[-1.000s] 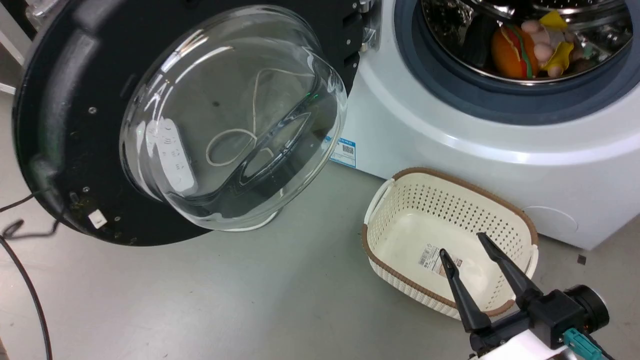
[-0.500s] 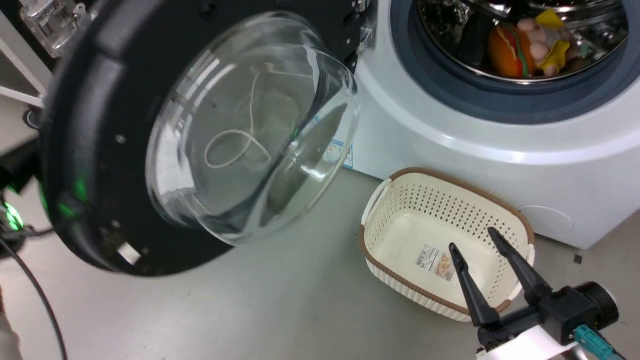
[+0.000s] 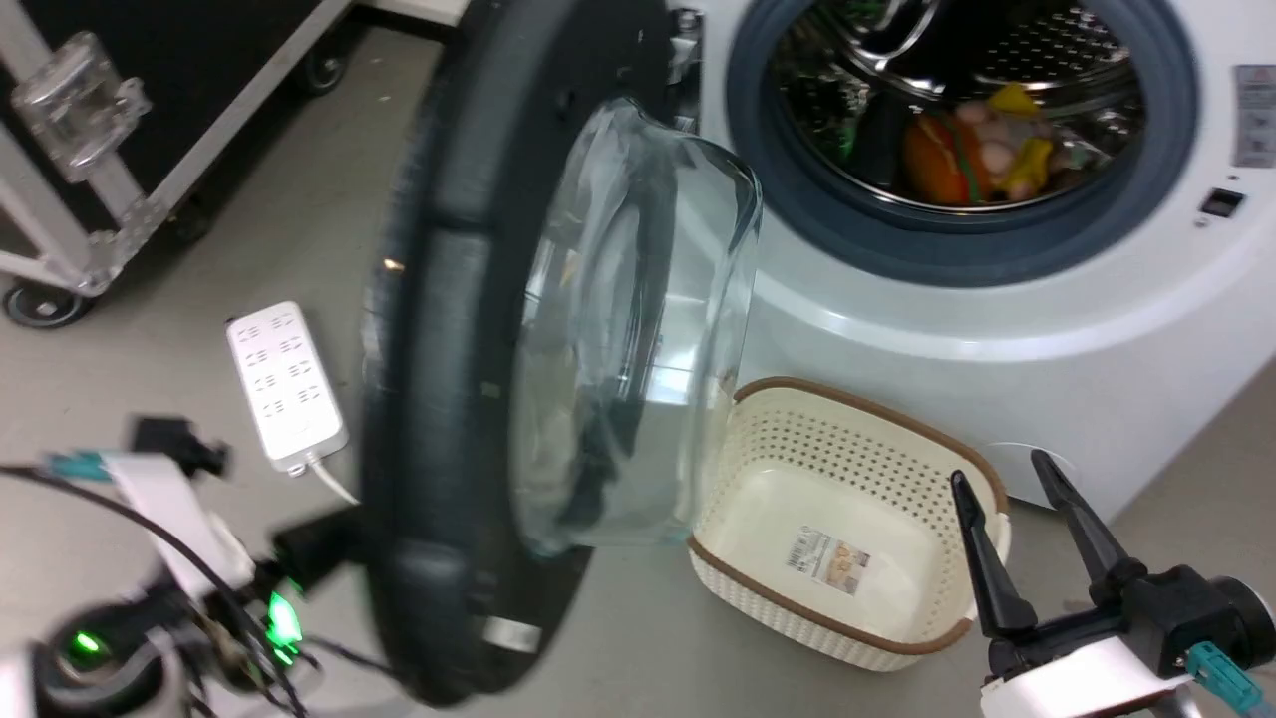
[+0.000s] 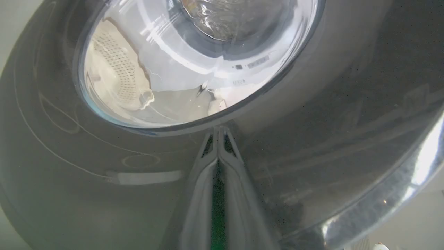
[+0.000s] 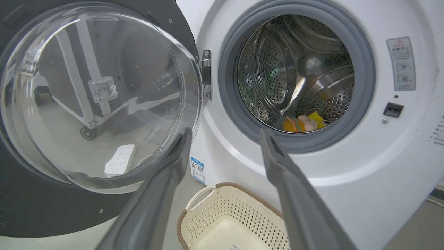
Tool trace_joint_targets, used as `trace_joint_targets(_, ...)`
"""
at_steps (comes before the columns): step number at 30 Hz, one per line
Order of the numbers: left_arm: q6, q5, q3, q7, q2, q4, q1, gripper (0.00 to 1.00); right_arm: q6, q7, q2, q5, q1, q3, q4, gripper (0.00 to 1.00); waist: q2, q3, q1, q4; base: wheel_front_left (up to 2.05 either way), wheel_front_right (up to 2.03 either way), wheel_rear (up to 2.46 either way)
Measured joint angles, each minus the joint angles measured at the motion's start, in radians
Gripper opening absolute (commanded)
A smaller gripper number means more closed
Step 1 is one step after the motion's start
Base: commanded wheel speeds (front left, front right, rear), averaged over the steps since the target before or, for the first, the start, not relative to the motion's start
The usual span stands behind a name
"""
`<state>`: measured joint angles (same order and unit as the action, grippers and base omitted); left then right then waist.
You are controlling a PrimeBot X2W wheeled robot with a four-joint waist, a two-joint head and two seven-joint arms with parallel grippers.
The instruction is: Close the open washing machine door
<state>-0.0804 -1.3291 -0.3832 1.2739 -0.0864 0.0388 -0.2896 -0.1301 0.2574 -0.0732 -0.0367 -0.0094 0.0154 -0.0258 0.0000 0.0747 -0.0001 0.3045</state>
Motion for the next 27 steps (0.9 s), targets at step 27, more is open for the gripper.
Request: trace_joint_targets(27, 0.169, -0.453, 0.774, -0.889, 0.036, 0.182, -0.137, 0.00, 0.000, 0.000, 0.019, 0.025, -0.079, -0.114, -0.024, 1.00, 0.0000, 0.132, 0.0003, -0.425, 0.00, 0.00, 0.00)
